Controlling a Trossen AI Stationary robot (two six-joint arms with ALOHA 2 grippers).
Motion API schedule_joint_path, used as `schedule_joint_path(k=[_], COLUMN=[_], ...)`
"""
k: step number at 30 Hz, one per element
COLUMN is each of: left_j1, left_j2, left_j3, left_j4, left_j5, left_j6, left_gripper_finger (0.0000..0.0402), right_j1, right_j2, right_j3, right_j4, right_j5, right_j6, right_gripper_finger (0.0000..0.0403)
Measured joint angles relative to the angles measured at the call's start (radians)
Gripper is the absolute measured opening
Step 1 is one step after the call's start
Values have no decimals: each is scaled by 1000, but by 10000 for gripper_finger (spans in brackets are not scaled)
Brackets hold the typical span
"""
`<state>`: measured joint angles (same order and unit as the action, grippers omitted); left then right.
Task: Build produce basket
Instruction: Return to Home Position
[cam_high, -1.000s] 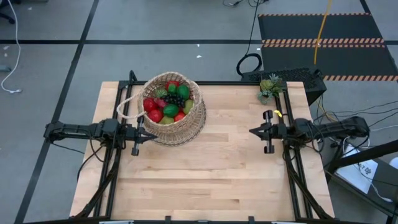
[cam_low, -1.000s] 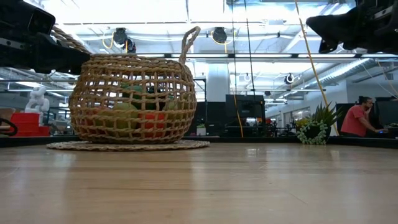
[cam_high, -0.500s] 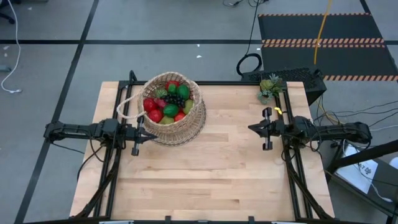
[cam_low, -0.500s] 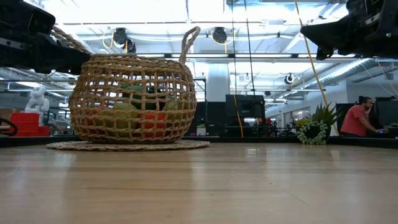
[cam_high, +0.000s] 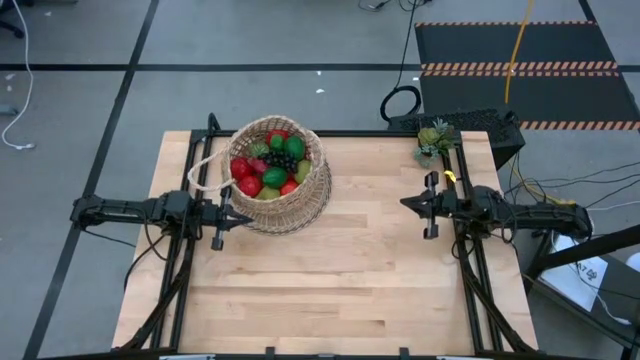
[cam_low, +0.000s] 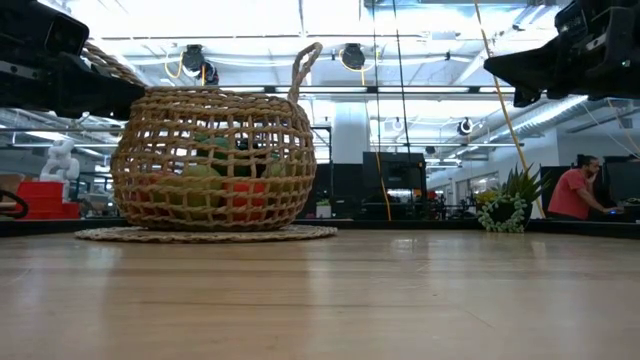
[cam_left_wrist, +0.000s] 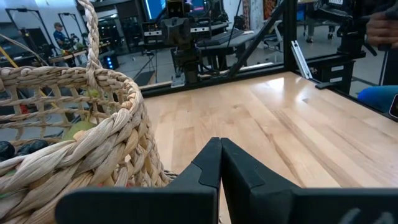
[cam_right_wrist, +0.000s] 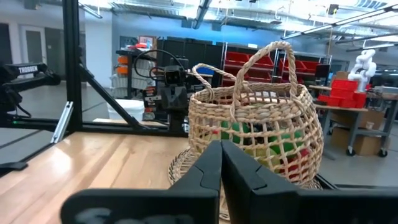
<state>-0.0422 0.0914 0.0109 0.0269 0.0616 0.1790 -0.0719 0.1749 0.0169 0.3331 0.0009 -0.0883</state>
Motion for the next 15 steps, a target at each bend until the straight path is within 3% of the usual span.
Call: schedule_joint_path(k=[15], left_j1=[0], left_j2=[0], left_j3=[0], left_j4=[0], left_j5=[0], left_j6=[0], left_gripper_finger=[10], right_j1=[0], right_j2=[-175], right_j3=[0], right_j4=[-172], right_j5=[-5], right_j6=[8], right_gripper_finger=[0])
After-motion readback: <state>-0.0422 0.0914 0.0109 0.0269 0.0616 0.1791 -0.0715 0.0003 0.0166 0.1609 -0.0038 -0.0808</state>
